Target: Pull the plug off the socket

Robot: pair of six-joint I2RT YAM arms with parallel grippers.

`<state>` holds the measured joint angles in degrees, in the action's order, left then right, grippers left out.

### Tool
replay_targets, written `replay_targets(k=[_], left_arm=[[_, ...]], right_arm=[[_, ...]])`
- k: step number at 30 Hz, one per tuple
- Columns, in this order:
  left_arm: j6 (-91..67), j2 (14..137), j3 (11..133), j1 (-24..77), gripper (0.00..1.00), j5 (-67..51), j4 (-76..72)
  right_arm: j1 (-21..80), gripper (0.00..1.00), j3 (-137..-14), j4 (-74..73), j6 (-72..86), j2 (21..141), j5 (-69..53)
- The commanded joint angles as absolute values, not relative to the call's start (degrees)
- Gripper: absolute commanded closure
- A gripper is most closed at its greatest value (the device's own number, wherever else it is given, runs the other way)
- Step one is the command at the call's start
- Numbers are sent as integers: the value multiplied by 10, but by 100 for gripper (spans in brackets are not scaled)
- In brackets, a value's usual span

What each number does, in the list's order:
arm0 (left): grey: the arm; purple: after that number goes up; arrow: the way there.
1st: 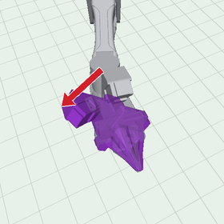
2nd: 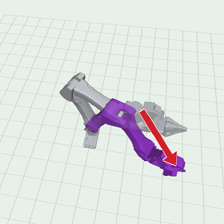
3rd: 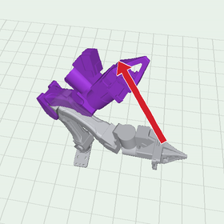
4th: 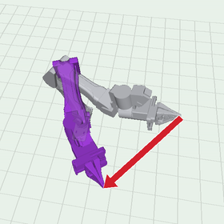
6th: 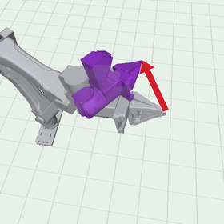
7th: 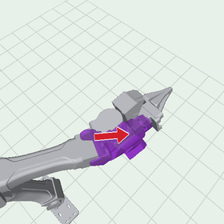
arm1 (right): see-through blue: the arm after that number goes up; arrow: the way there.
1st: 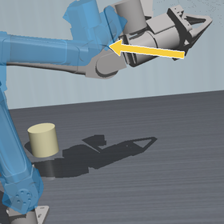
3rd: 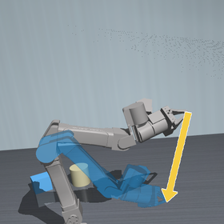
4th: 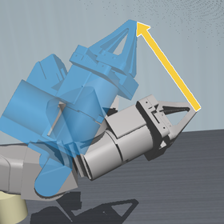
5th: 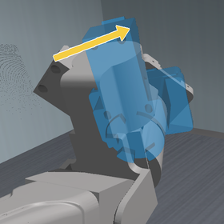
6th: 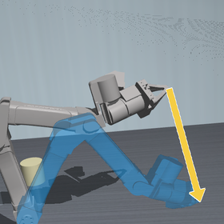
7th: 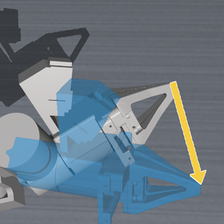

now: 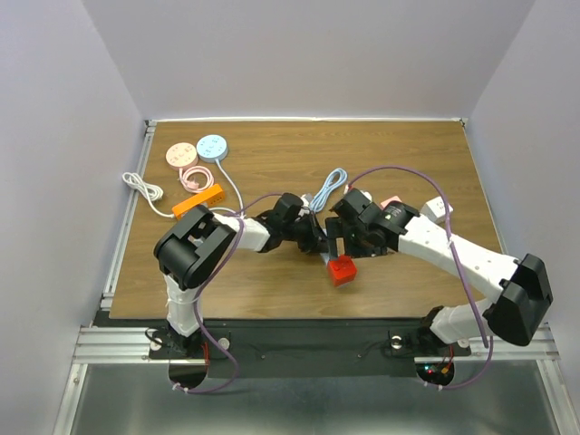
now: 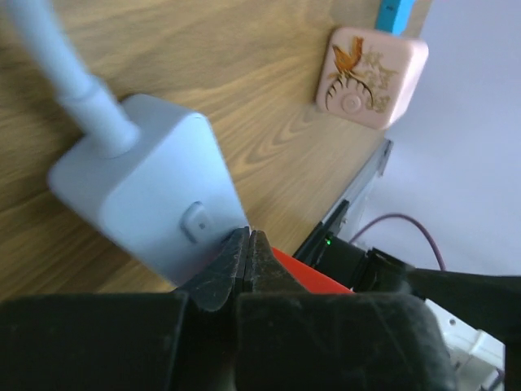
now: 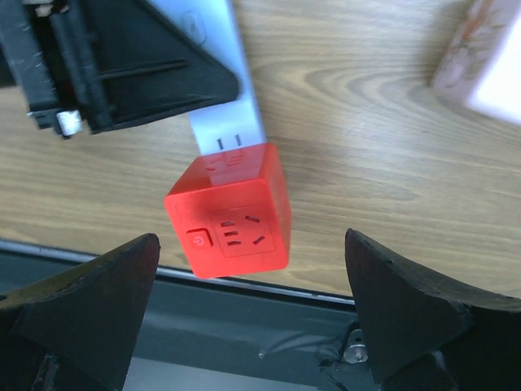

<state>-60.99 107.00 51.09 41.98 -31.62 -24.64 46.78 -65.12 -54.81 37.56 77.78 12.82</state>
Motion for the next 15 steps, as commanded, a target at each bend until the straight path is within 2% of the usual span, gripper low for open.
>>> replay_targets(k=[1, 13, 15], left_arm=[[-601, 1082, 500, 432, 100, -336, -294], [-599, 1090, 440, 432, 100, -338, -324], [-603, 1094, 437, 434, 100, -340, -329]], right_arm=[[465, 0, -628, -480, 340, 767, 70], [466, 2, -580, -409, 282, 835, 18], [466, 14, -579, -406, 281, 858, 27]])
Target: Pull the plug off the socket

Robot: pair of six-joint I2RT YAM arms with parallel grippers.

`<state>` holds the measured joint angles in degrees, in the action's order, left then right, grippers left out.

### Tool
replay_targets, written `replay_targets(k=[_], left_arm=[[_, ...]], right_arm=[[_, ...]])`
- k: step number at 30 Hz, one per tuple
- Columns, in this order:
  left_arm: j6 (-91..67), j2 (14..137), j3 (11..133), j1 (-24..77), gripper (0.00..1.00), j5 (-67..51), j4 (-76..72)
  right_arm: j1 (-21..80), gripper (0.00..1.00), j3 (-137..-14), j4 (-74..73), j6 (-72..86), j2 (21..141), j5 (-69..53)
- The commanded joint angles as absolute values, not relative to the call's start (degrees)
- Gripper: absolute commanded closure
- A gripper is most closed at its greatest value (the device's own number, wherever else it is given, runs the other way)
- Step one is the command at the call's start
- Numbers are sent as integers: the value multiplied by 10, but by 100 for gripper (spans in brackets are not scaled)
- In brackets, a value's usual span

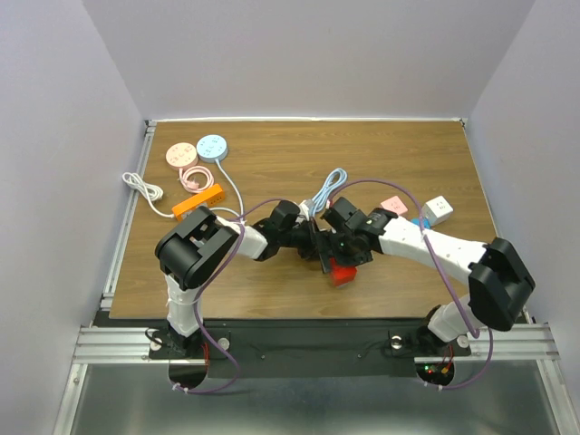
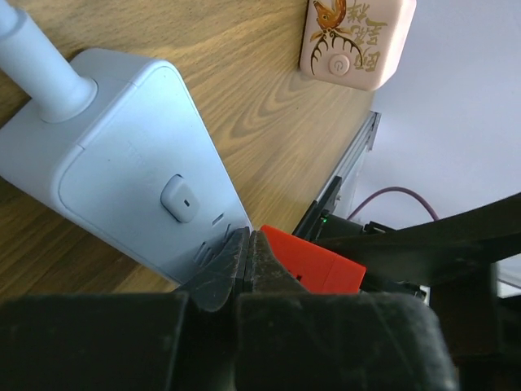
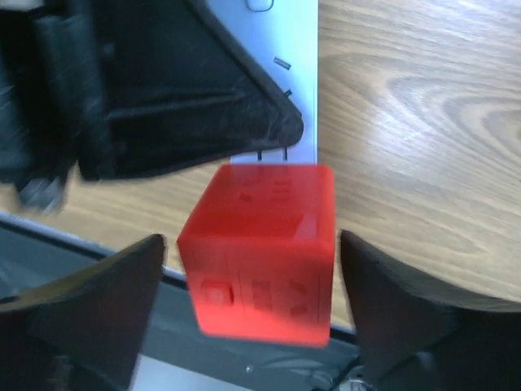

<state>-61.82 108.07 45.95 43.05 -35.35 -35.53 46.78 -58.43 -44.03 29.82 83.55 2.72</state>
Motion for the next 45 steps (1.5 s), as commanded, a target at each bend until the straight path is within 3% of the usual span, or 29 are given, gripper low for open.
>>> replay_targets(k=[1, 2, 3, 4, 5, 6, 22, 28, 32, 39, 45], left_arm=[[-606, 1094, 436, 436, 100, -341, -331], [-606, 1094, 435, 436, 100, -340, -331], [-606, 1092, 433, 438, 100, -340, -331], [-606, 1091, 432, 439, 100, -338, -332], [-605, 1092, 431, 441, 100, -336, -332], [-605, 1092, 430, 441, 100, -336, -332], [-602, 1159, 380, 442, 100, -321, -365], [-599, 1180, 373, 442, 100, -321, -373], [-604, 1158, 367, 441, 100, -319, -380], [-612, 1076, 393, 441, 100, -316, -367], [-584, 1008, 514, 441, 100, -301, -276]], right_arm=[[465, 22, -579, -405, 286, 863, 29], [466, 32, -579, -405, 288, 868, 30], [466, 53, -580, -405, 289, 873, 30], [466, 66, -582, -405, 293, 877, 29], [466, 91, -584, -407, 294, 878, 28], [466, 100, -588, -410, 294, 876, 32], [462, 100, -791, -530, 322, 841, 128], [459, 99, -788, -550, 321, 833, 141], [447, 100, -788, -591, 365, 824, 213], [288, 100, -730, -620, 391, 795, 276], [167, 97, -686, -607, 410, 789, 324]])
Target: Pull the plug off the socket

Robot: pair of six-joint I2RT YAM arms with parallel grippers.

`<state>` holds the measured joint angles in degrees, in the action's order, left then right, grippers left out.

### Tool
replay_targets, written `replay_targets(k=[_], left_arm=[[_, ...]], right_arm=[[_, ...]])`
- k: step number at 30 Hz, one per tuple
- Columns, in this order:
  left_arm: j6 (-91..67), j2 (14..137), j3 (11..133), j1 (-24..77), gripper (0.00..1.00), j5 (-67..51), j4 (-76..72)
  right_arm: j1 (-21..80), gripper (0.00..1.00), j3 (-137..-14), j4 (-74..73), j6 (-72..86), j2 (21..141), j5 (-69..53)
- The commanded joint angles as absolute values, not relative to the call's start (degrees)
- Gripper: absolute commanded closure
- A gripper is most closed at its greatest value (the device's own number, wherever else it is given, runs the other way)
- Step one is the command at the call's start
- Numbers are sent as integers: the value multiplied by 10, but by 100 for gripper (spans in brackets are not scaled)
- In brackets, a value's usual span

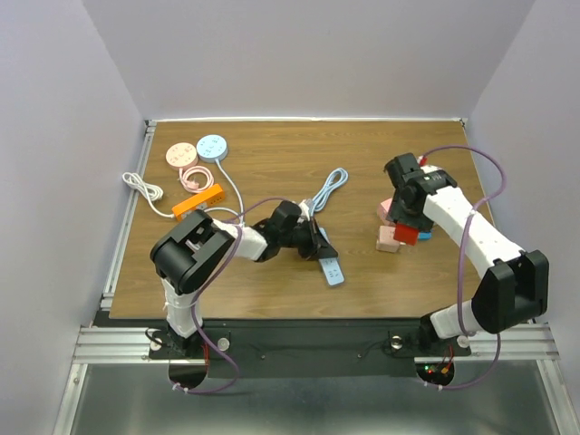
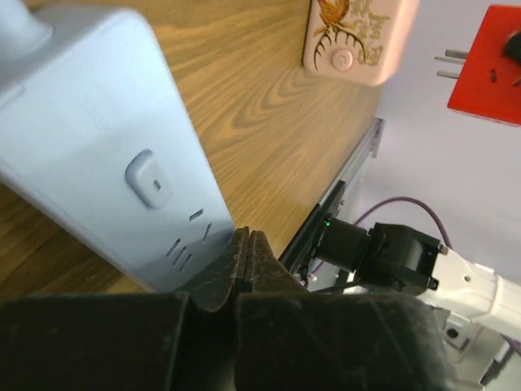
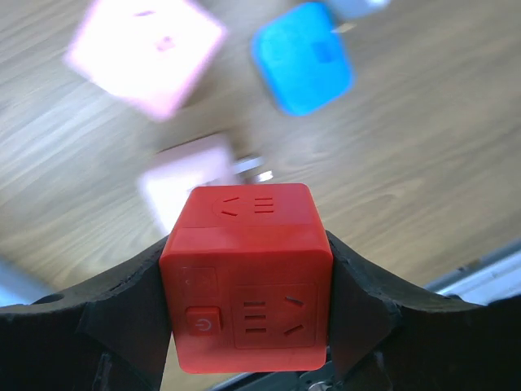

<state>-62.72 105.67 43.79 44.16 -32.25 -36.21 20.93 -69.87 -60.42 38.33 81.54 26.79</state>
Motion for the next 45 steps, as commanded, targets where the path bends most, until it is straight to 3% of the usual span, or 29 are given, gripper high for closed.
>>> replay_targets(k=[1, 8, 14, 15, 17, 18, 19, 20, 21, 22, 24, 27, 36, 45], left_arm=[[-577, 1003, 532, 441, 100, -294, -240], [-523, 983, 669, 441, 100, -265, -110], [-501, 979, 707, 441, 100, -220, -21], [-496, 981, 708, 441, 100, -211, -13], [-497, 984, 708, 441, 100, -196, -1], [-491, 988, 715, 442, 94, -189, 17], [-488, 991, 722, 442, 88, -184, 28], [-480, 991, 735, 442, 83, -168, 47], [-476, 991, 735, 442, 77, -157, 55], [-473, 989, 750, 443, 61, -129, 78], [-455, 996, 792, 443, 43, -84, 114], [-414, 1044, 885, 443, 30, 14, 198], [-318, 1286, 1173, 442, 26, 162, 406], [-305, 1354, 1187, 425, 28, 184, 408]], right_arm=[[133, 97, -681, -599, 410, 790, 311], [66, 95, -686, -536, 403, 869, 270], [57, 81, -699, -501, 397, 919, 243], [57, 62, -698, -496, 396, 922, 243], [57, 38, -700, -495, 394, 925, 249], [57, 20, -703, -495, 387, 919, 248], [57, 14, -707, -496, 381, 911, 246], [57, 1, -716, -498, 367, 901, 239], [57, 1, -720, -498, 359, 886, 238], [57, 0, -725, -500, 350, 857, 236], [57, 0, -740, -510, 326, 827, 227], [57, 0, -744, -531, 308, 793, 192], [58, 0, -689, -549, 296, 713, 84], [58, 0, -702, -556, 289, 691, 62]])
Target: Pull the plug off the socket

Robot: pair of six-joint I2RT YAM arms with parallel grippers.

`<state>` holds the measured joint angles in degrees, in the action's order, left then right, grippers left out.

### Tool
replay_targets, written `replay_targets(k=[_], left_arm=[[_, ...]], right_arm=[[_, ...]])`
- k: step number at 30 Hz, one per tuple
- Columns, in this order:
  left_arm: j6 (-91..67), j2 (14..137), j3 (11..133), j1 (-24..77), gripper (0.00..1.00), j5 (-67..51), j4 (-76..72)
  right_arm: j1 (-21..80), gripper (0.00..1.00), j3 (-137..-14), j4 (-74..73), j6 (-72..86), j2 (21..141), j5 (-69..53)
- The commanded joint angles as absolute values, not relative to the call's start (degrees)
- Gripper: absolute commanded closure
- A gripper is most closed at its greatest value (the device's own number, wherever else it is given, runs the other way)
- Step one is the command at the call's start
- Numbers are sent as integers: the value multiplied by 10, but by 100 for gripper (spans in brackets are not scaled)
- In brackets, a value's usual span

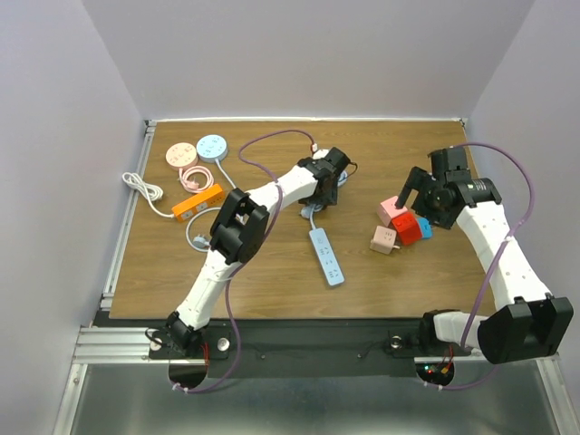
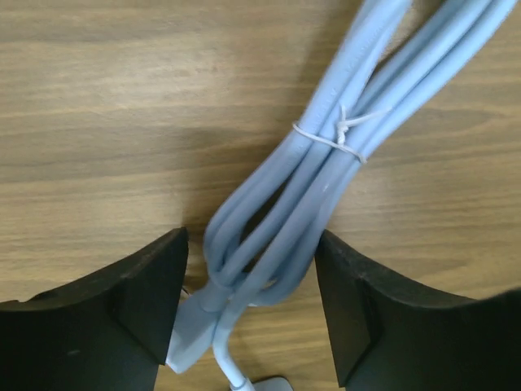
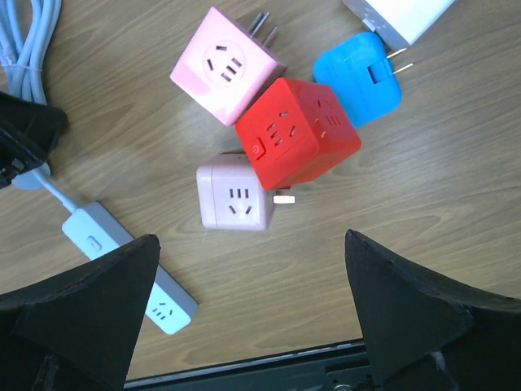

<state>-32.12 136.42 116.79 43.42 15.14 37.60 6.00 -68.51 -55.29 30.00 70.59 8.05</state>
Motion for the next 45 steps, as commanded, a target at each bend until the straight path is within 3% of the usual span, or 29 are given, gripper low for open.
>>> replay_targets(k=[1, 2, 3, 5, 6, 14, 22, 29, 33, 38, 42, 45], left_arm=[[-302, 1355, 1180, 422, 33, 183, 409], [-298, 1357, 1174, 418, 39, 180, 407], [-296, 1356, 1156, 416, 62, 179, 404], [-294, 1348, 1129, 399, 97, 182, 396], [-295, 1340, 1114, 391, 100, 184, 393], [-276, 1229, 948, 238, 100, 193, 349], [-237, 1224, 931, 104, 100, 214, 352], [-226, 1191, 913, 48, 99, 195, 331], [-228, 1144, 908, 51, 80, 129, 315], [-252, 1071, 910, 120, 46, 77, 287], [-276, 1070, 931, 177, 35, 41, 277], [-297, 1098, 950, 193, 34, 40, 279]], right_arm=[[58, 0, -704, -556, 290, 690, 59], [58, 0, -706, -556, 291, 694, 54], [58, 0, -710, -556, 292, 695, 50], [58, 0, -715, -556, 292, 700, 45], [58, 0, -717, -556, 291, 703, 42], [58, 0, -713, -553, 289, 705, 28], [59, 0, -721, -548, 285, 711, 14], [58, 0, -702, -540, 274, 701, -22], [58, 0, -701, -537, 272, 702, -24], [58, 0, -696, -533, 272, 707, -28], [58, 0, -694, -530, 269, 712, -33], [58, 0, -694, -530, 267, 714, -36]])
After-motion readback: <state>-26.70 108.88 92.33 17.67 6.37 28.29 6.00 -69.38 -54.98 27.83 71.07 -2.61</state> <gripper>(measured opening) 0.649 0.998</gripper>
